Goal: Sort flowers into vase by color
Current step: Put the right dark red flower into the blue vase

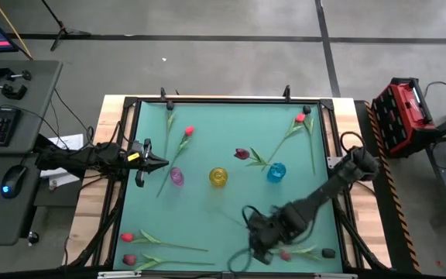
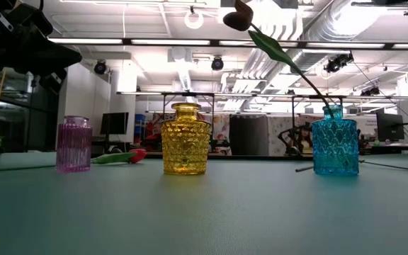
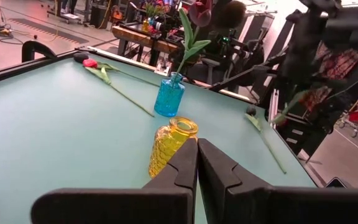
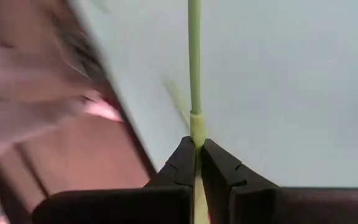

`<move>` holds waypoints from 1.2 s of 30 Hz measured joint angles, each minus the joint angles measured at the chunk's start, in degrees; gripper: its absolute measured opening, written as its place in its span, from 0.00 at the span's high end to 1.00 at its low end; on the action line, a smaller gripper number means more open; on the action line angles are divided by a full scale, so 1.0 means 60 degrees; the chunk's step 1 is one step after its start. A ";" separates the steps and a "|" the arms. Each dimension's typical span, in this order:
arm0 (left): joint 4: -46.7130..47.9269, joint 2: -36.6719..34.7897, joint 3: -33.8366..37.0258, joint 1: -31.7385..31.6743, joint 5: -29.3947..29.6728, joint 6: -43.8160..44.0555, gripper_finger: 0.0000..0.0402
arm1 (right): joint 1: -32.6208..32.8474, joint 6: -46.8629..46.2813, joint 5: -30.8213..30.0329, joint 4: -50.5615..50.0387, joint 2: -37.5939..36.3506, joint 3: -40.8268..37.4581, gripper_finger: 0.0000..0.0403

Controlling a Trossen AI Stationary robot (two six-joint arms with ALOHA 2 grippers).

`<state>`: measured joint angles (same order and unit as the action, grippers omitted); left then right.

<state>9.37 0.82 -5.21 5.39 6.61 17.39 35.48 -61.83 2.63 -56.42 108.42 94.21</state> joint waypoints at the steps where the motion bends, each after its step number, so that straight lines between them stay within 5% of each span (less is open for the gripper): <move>1: 0.0000 -0.0003 0.0000 0.0000 0.0000 0.0000 1.00 | -0.0240 0.0591 0.0001 0.0549 0.0000 0.0093 0.99; 7: 0.0000 -0.0003 -0.0001 0.0003 -0.0003 0.0000 1.00 | -0.1743 0.3131 0.0411 0.4043 -0.0004 0.1269 1.00; 17: 0.0001 -0.0002 0.0000 0.0000 -0.0003 -0.0001 1.00 | -0.2996 0.5782 -0.1780 0.6036 -0.0370 0.2682 1.00; 25: -0.0002 0.0000 0.0000 0.0000 -0.0002 -0.0003 1.00 | -0.2637 0.4831 -0.3488 0.6587 -0.2190 0.0467 1.00; 36: -0.0030 -0.0003 0.0000 0.0000 0.0059 -0.0182 1.00 | -0.1311 0.4118 -0.3669 1.1097 -0.4567 -0.4154 1.00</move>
<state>9.18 0.80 -5.22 5.39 6.96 16.29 27.61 -37.12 -19.39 10.16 81.02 69.29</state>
